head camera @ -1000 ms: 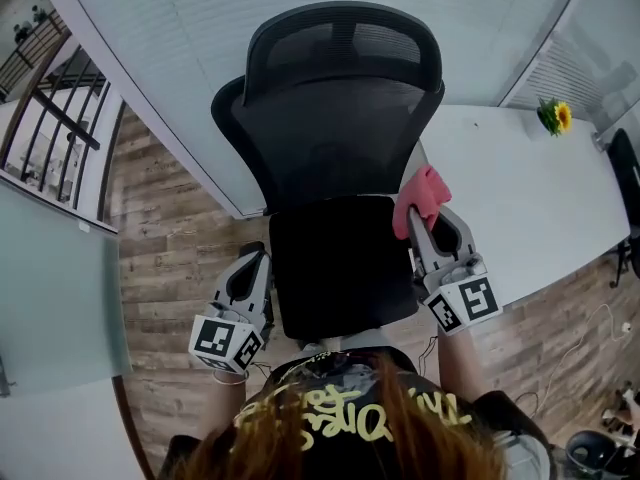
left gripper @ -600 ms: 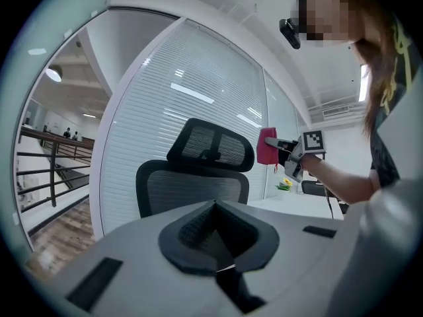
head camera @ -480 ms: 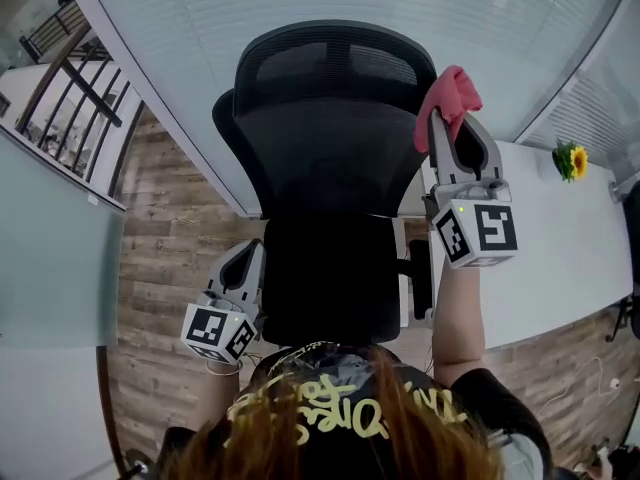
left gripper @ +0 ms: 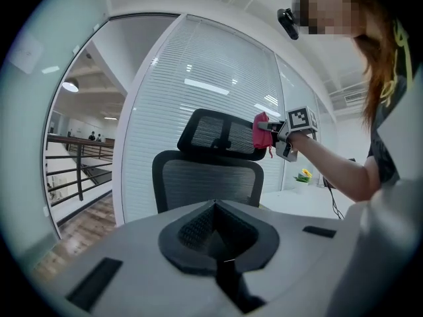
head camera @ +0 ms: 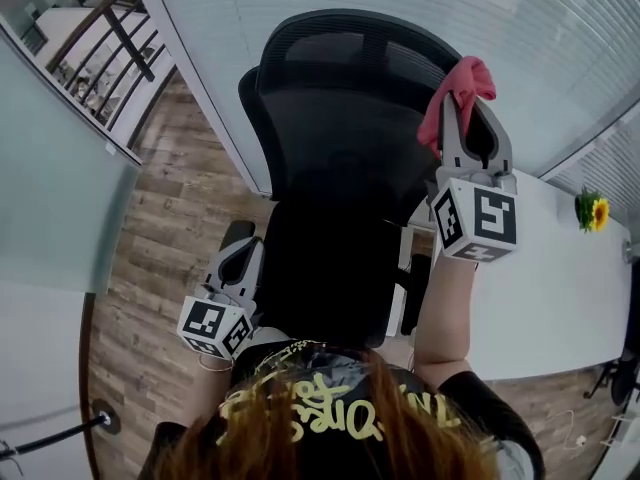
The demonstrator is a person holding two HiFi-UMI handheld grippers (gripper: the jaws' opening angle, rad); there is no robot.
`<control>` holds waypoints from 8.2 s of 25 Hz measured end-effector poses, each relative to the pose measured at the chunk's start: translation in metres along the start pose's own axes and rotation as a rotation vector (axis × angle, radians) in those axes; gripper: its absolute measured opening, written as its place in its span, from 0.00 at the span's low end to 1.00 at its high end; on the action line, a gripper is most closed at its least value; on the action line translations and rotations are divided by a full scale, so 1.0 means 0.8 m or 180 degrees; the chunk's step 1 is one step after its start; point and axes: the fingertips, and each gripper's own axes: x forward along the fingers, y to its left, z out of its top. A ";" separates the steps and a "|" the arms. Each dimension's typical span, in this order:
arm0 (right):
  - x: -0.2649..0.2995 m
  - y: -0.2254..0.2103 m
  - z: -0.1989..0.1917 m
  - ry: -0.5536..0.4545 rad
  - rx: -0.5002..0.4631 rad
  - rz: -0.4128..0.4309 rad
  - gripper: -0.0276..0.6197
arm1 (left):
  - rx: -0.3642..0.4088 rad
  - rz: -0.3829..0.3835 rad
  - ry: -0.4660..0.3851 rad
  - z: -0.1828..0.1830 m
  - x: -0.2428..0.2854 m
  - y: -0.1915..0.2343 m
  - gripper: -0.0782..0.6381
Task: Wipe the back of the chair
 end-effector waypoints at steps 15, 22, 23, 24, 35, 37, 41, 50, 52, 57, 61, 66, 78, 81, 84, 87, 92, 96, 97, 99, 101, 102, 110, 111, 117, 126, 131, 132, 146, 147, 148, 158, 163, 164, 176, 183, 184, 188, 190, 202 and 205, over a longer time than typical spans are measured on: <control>0.065 0.086 -0.026 -0.0047 0.0157 -0.0023 0.15 | 0.0007 -0.0209 -0.0019 -0.002 0.016 0.097 0.10; 0.095 0.129 0.001 -0.0069 0.0283 -0.0033 0.15 | -0.0016 -0.0300 -0.0010 0.019 0.000 0.150 0.10; 0.099 0.134 0.002 -0.0065 0.0279 -0.0044 0.15 | -0.0028 -0.0292 -0.0014 0.019 -0.001 0.159 0.10; 0.102 0.139 0.003 -0.0064 0.0275 -0.0051 0.15 | -0.0046 -0.0282 -0.0015 0.017 -0.003 0.169 0.10; 0.129 0.218 0.013 -0.0058 0.0073 0.0065 0.15 | -0.0128 -0.0309 -0.0002 0.004 -0.021 0.231 0.10; 0.132 0.227 0.014 -0.0063 0.0077 0.0090 0.15 | -0.0134 -0.0306 0.0002 0.003 -0.022 0.237 0.10; 0.130 0.237 0.018 -0.0109 0.0176 0.0138 0.15 | -0.0149 -0.0305 0.0004 0.003 -0.023 0.240 0.10; 0.130 0.269 0.020 -0.0262 0.0441 0.0300 0.15 | -0.0150 -0.0253 -0.0008 0.009 -0.024 0.251 0.10; 0.128 0.274 0.023 -0.0277 0.0518 0.0359 0.15 | -0.0152 -0.0226 -0.0002 0.010 -0.027 0.250 0.10; 0.123 0.281 0.026 -0.0314 0.0582 0.0544 0.15 | -0.0116 -0.0201 0.0040 0.015 -0.024 0.231 0.10; 0.118 0.294 0.021 -0.0291 0.0650 0.0795 0.15 | -0.0082 -0.0202 0.0059 0.020 -0.016 0.217 0.10; 0.082 0.302 0.022 -0.0374 0.0619 0.0855 0.15 | -0.0047 -0.0220 0.0054 0.010 -0.022 0.211 0.10; -0.030 0.156 0.008 -0.0297 0.0397 0.0274 0.15 | 0.0032 -0.0507 0.0090 0.009 0.020 0.114 0.10; -0.053 0.115 0.002 -0.0252 0.0193 0.0093 0.15 | 0.0046 -0.0580 0.0094 0.009 0.034 0.085 0.10; -0.070 0.081 -0.005 -0.0201 -0.0066 -0.0027 0.15 | 0.0073 -0.0636 0.0107 0.008 0.047 0.059 0.10; -0.082 0.057 -0.010 -0.0157 -0.0295 -0.0106 0.15 | 0.0082 -0.0647 0.0118 0.006 0.055 0.039 0.10; -0.096 0.029 -0.017 -0.0108 -0.0629 -0.0203 0.15 | 0.0087 -0.0628 0.0130 0.001 0.061 0.014 0.10; -0.094 0.018 -0.032 0.0031 -0.0806 -0.0276 0.15 | 0.0080 -0.0564 0.0126 -0.001 0.059 0.006 0.10; -0.091 0.016 -0.036 0.0051 -0.0850 -0.0270 0.15 | 0.0078 -0.0541 0.0123 -0.001 0.058 0.006 0.10; -0.086 0.015 -0.044 0.0086 -0.0918 -0.0242 0.15 | 0.0070 -0.0496 0.0113 -0.001 0.055 0.008 0.10; -0.080 0.016 -0.052 0.0136 -0.0955 -0.0213 0.15 | 0.0059 -0.0454 0.0106 -0.001 0.051 0.010 0.10; -0.077 0.017 -0.056 0.0169 -0.0959 -0.0203 0.15 | 0.0052 -0.0431 0.0107 -0.001 0.049 0.013 0.10; -0.050 0.021 -0.076 0.0240 -0.0901 -0.0148 0.15 | 0.0041 -0.0281 0.0107 -0.003 0.032 0.032 0.10; -0.047 0.023 -0.077 0.0230 -0.0910 -0.0138 0.15 | 0.0031 -0.0268 0.0107 -0.004 0.030 0.035 0.10; -0.030 0.035 -0.079 0.0233 -0.0846 -0.0110 0.15 | -0.0005 -0.0245 0.0135 -0.009 0.028 0.044 0.10; 0.003 0.056 -0.079 0.0215 -0.0663 -0.0170 0.15 | -0.0015 -0.0227 0.0151 -0.004 0.024 0.070 0.10; 0.019 0.072 -0.083 0.0207 -0.0544 -0.0127 0.15 | 0.0006 -0.0160 0.0144 -0.001 0.015 0.093 0.10; 0.022 0.075 -0.083 0.0203 -0.0528 -0.0132 0.15 | 0.0011 -0.0150 0.0142 0.000 0.014 0.098 0.10; 0.065 0.131 -0.076 0.0142 -0.0446 -0.0040 0.15 | 0.0024 -0.0138 0.0135 0.010 0.008 0.149 0.10; 0.067 0.133 -0.076 0.0133 -0.0435 -0.0044 0.15 | 0.0021 -0.0132 0.0135 0.010 0.008 0.152 0.10; 0.068 0.136 -0.076 0.0126 -0.0425 -0.0047 0.15 | 0.0017 -0.0128 0.0136 0.009 0.008 0.156 0.10; 0.092 0.192 -0.071 0.0070 -0.0367 0.0148 0.15 | -0.0003 -0.0114 0.0112 0.013 0.007 0.189 0.10; 0.099 0.206 -0.068 0.0054 -0.0308 0.0161 0.15 | -0.0013 -0.0118 0.0109 0.013 0.005 0.202 0.10; 0.100 0.209 -0.068 0.0047 -0.0276 0.0175 0.15 | -0.0016 -0.0122 0.0114 0.012 0.005 0.204 0.10; 0.109 0.262 -0.058 -0.0007 -0.0209 0.0327 0.15 | 0.0019 -0.0251 0.0137 0.010 0.009 0.218 0.10; 0.111 0.283 -0.056 -0.0011 -0.0202 0.0389 0.15 | 0.0011 -0.0292 0.0133 0.008 0.007 0.226 0.10; 0.111 0.290 -0.055 -0.0017 -0.0220 0.0406 0.15 | 0.0010 -0.0299 0.0131 0.006 0.006 0.229 0.10; 0.110 0.308 -0.050 -0.0044 -0.0231 0.0434 0.15 | 0.0007 -0.0315 0.0125 0.006 -0.002 0.236 0.10; 0.111 0.308 -0.051 -0.0030 -0.0212 0.0451 0.15 | 0.0004 -0.0308 0.0125 0.008 0.000 0.235 0.10; 0.093 0.342 -0.038 -0.0076 0.0000 0.0826 0.15 | 0.0045 -0.0300 0.0162 0.014 -0.003 0.224 0.10; 0.078 0.351 -0.041 -0.0066 0.0070 0.0899 0.15 | 0.0055 -0.0310 0.0171 0.012 -0.002 0.219 0.10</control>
